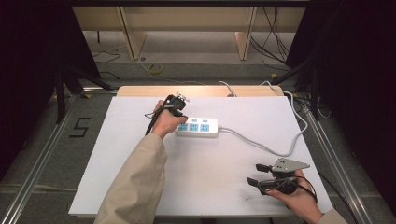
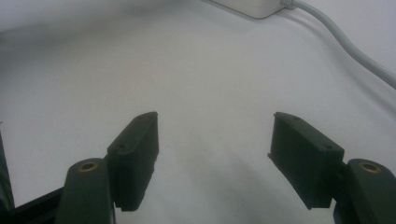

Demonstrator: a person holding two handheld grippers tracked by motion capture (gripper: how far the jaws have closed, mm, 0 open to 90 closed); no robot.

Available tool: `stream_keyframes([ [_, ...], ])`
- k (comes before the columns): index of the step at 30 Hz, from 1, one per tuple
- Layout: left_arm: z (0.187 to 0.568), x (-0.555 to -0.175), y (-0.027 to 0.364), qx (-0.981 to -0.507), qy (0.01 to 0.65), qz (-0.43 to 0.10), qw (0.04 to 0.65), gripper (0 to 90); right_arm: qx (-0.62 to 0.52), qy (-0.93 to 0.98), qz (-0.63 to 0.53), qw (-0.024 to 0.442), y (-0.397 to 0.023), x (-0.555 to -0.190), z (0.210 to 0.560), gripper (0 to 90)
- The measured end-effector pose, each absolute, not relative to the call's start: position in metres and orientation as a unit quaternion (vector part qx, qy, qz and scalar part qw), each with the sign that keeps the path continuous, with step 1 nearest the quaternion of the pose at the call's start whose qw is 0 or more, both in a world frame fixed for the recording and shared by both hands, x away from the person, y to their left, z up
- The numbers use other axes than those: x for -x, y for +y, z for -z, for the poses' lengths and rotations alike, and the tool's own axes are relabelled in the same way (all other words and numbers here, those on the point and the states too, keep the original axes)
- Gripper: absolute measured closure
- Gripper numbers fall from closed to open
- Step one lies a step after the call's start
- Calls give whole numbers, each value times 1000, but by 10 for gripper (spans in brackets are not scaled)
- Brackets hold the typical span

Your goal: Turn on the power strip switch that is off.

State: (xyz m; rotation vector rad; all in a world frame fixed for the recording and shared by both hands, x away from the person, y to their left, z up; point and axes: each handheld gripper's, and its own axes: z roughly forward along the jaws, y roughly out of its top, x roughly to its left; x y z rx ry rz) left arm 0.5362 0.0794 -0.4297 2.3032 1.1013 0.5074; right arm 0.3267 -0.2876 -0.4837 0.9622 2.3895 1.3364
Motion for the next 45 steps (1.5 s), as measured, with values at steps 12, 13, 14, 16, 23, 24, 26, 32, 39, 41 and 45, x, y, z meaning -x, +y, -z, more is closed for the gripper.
stream_keyframes([
  [12,428,-506,98,-846,420,-177,277,456,-331,817,-456,120,-288,-328,484,332],
  [13,428,-502,99,-846,419,-175,280,439,-331,817,-456,121,-288,-328,484,332],
  [14,429,-499,100,-843,421,-173,286,426,-331,817,-456,121,-288,-328,484,332],
  [16,428,-492,103,-845,417,-171,289,403,-331,817,-457,121,-288,-328,484,332],
  [23,432,-467,113,-845,404,-180,301,339,-332,818,-455,122,-288,-329,484,332],
  [24,433,-464,114,-846,401,-181,300,336,-332,818,-455,122,-288,-329,484,332],
  [26,435,-456,118,-846,396,-183,306,331,-332,817,-455,121,-288,-329,484,331],
  [32,444,-434,125,-846,378,-190,324,293,-335,816,-455,121,-288,-330,484,330],
  [39,454,-410,128,-841,361,-195,354,267,-335,817,-453,121,-289,-331,484,328],
  [41,456,-404,129,-840,357,-196,359,261,-336,817,-453,120,-289,-331,484,327],
  [45,460,-395,134,-839,357,-197,360,253,-336,817,-452,120,-289,-331,484,327],
])
